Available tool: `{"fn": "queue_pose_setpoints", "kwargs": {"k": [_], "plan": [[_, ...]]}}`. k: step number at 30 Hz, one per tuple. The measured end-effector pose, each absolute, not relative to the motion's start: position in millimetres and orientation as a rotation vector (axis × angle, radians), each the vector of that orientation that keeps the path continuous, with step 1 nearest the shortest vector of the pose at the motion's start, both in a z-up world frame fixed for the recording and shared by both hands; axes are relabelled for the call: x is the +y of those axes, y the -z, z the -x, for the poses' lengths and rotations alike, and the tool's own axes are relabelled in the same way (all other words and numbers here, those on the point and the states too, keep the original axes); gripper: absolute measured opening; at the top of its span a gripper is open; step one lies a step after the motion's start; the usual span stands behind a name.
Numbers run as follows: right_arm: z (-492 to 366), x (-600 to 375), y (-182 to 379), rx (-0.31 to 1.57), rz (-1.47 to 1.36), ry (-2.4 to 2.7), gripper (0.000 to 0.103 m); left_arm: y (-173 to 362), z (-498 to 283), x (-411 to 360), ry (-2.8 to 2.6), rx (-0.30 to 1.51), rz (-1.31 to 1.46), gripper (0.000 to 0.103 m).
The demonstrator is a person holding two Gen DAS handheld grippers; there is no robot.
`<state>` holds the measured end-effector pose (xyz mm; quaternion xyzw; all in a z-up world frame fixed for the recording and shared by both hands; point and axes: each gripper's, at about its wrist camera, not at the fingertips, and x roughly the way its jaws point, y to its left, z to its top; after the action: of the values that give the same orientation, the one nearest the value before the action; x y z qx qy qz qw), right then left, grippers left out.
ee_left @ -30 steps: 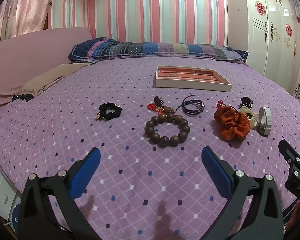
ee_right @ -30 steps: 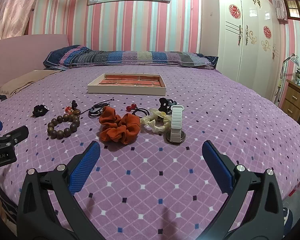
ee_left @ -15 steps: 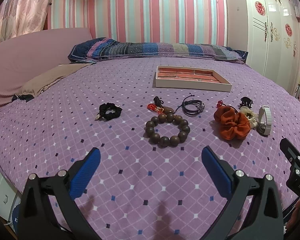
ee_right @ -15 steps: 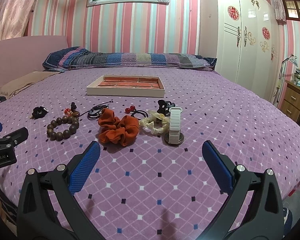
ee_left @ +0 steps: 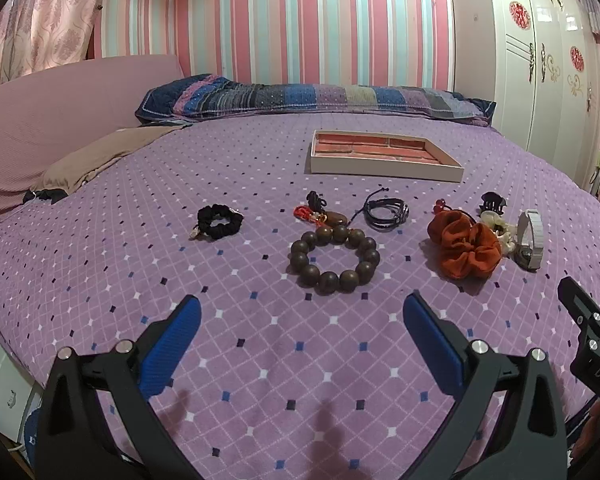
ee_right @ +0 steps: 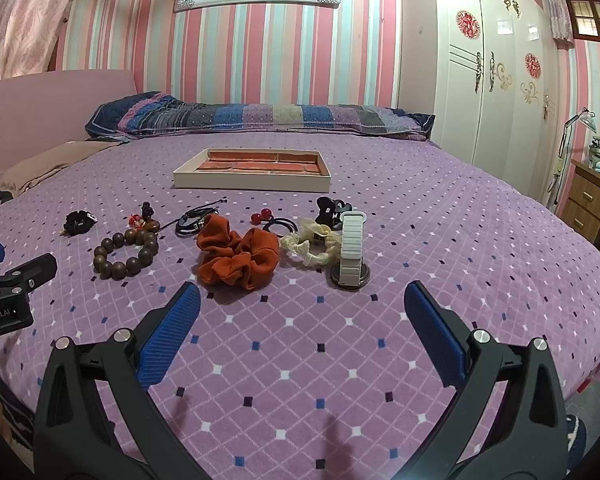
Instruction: Organize jewelry
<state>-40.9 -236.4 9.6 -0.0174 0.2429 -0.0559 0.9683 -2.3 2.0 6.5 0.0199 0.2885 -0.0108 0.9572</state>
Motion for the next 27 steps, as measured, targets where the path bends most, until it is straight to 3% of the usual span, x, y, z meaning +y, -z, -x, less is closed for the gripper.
{"fn": "queue_pose_setpoints", "kwargs": {"k": [27], "plan": [[39.6, -238.5, -6.6, 0.506, 0.024, 0.113, 0.099, -3.5, 2.5, 1.5, 0.022, 0.582, -0.049, 0.099]]}}
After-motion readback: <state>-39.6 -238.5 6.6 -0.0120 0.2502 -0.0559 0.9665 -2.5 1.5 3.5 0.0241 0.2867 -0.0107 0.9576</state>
